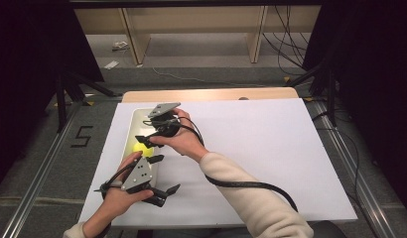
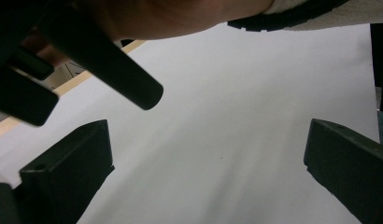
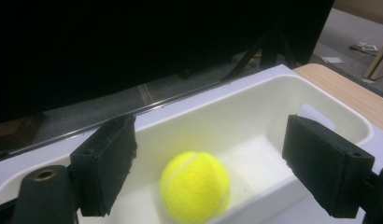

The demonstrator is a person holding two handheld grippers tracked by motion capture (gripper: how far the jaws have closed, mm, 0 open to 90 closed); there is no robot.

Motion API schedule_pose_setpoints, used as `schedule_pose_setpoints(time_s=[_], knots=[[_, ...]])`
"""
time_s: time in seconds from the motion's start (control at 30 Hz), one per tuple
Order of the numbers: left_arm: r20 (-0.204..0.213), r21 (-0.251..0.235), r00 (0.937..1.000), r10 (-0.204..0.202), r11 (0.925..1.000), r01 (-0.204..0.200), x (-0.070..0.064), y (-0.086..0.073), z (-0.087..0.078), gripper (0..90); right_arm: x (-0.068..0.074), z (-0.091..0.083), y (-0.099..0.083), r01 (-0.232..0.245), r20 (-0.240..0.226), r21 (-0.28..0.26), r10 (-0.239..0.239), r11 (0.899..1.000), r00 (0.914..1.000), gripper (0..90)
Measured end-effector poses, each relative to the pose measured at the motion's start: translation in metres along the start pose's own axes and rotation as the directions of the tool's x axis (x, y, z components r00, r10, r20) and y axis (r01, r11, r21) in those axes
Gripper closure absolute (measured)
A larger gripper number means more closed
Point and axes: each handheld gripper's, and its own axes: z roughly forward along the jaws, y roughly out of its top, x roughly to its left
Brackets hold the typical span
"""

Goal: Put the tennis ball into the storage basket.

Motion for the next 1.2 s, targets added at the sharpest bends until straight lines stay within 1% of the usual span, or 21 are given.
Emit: schedule_pose_setpoints(time_s=[0.07, 0.1, 0.13, 0.2, 0.23, 0.37, 0.43, 0.5, 0.53, 0.63, 0.67, 0.7, 0.73, 0.8, 0.83, 0.87, 0.9, 0.93, 1.07, 1.17, 1.2], knots=[[0.002, -0.002, 1.0, -0.001, 1.0, 0.001, 0.0, 0.0, 0.0, 0.6, -0.001, -0.003, -0.001, -0.004, 0.001, -0.005, 0.004, 1.0, 1.0, 18.3], [0.001, -0.002, 1.0, -0.002, 1.0, 0.002, 0.0, 0.0, 0.0, 0.6, -0.005, -0.009, -0.003, -0.01, 0.012, -0.012, 0.01, 1.0, 0.9999, 18.4], [0.001, -0.002, 1.0, -0.002, 1.0, 0.002, 0.0, 0.0, 0.0, 0.6, -0.005, -0.009, -0.003, -0.01, 0.012, -0.012, 0.01, 1.0, 0.9999, 18.4], [0.0, -0.001, 1.0, -0.002, 1.0, 0.002, 0.0, 0.0, 0.0, 0.7, -0.008, -0.015, -0.006, -0.015, 0.019, -0.013, 0.015, 1.0, 0.9997, 18.5], [0.0, 0.0, 1.0, -0.001, 1.0, 0.001, 0.0, 0.0, 0.0, 0.6, -0.01, -0.021, -0.009, -0.018, 0.024, -0.014, 0.019, 1.0, 0.9995, 18.5], [-0.001, 0.0, 1.0, -0.002, 1.0, 0.002, 0.0, 0.0, 0.001, 0.6, -0.014, -0.033, -0.015, -0.02, 0.037, -0.019, 0.02, 1.0, 0.9991, 18.4], [0.001, 0.0, 1.0, -0.001, 1.0, 0.001, -0.001, 0.0, 0.001, 0.7, -0.015, -0.036, -0.016, -0.024, 0.039, -0.02, 0.025, 1.0, 0.9989, 18.4], [-0.001, 0.0, 1.0, -0.002, 1.0, 0.002, 0.0, 0.0, 0.0, 0.6, -0.018, -0.045, -0.02, -0.029, 0.048, -0.026, 0.03, 0.999, 0.9984, 18.4], [-0.001, 0.0, 1.0, -0.002, 1.0, 0.002, 0.0, 0.0, 0.0, 0.6, -0.018, -0.045, -0.02, -0.029, 0.048, -0.026, 0.03, 0.999, 0.9984, 18.4], [0.0, 0.001, 1.0, -0.001, 1.0, 0.001, -0.001, 0.0, 0.001, 0.7, -0.02, -0.054, -0.025, -0.033, 0.057, -0.031, 0.035, 0.999, 0.9978, 18.4], [0.0, 0.002, 1.0, -0.001, 1.0, 0.001, -0.001, 0.0, 0.001, 0.6, -0.022, -0.059, -0.028, -0.038, 0.064, -0.034, 0.04, 0.999, 0.9972, 18.4], [0.0, 0.002, 1.0, -0.002, 1.0, 0.002, -0.001, 0.0, 0.001, 0.6, -0.022, -0.059, -0.028, -0.038, 0.064, -0.034, 0.04, 0.999, 0.9972, 18.4], [0.0, 0.001, 1.0, -0.002, 1.0, 0.002, -0.001, 0.0, 0.001, 0.6, -0.023, -0.064, -0.03, -0.039, 0.071, -0.034, 0.042, 0.999, 0.9966, 18.3], [-0.001, 0.001, 1.0, -0.003, 1.0, 0.003, 0.0, 0.0, 0.001, 0.6, -0.024, -0.066, -0.031, -0.041, 0.074, -0.033, 0.044, 0.999, 0.9963, 18.4], [-0.002, 0.003, 1.0, -0.003, 1.0, 0.003, 0.0, -0.001, 0.001, 0.7, -0.026, -0.071, -0.033, -0.045, 0.081, -0.036, 0.048, 0.998, 0.9955, 18.3], [-0.002, 0.003, 1.0, -0.003, 1.0, 0.003, 0.0, -0.001, 0.001, 0.7, -0.026, -0.071, -0.033, -0.045, 0.081, -0.036, 0.048, 0.998, 0.9955, 18.3], [-0.001, 0.003, 1.0, -0.003, 1.0, 0.003, 0.0, -0.001, 0.001, 0.6, -0.027, -0.075, -0.036, -0.047, 0.088, -0.04, 0.05, 0.998, 0.9948, 18.3], [-0.001, 0.003, 1.0, -0.003, 1.0, 0.003, 0.0, -0.001, 0.001, 0.6, -0.027, -0.075, -0.036, -0.047, 0.088, -0.04, 0.05, 0.998, 0.9948, 18.3], [-0.002, 0.006, 1.0, -0.002, 1.0, 0.002, 0.0, -0.001, 0.001, 0.6, -0.029, -0.084, -0.041, -0.05, 0.098, -0.039, 0.053, 0.998, 0.9938, 18.2], [-0.003, 0.006, 1.0, -0.004, 1.0, 0.004, 0.0, -0.001, 0.001, 0.6, -0.031, -0.094, -0.048, -0.052, 0.109, -0.039, 0.056, 0.998, 0.9925, 18.2], [-0.012, 0.001, 0.9999, 0.01, 1.0, -0.01, 0.001, -0.001, 0.001, 0.6, -0.031, -0.097, -0.05, -0.055, 0.112, -0.036, 0.059, 0.998, 0.992, 18.2]])
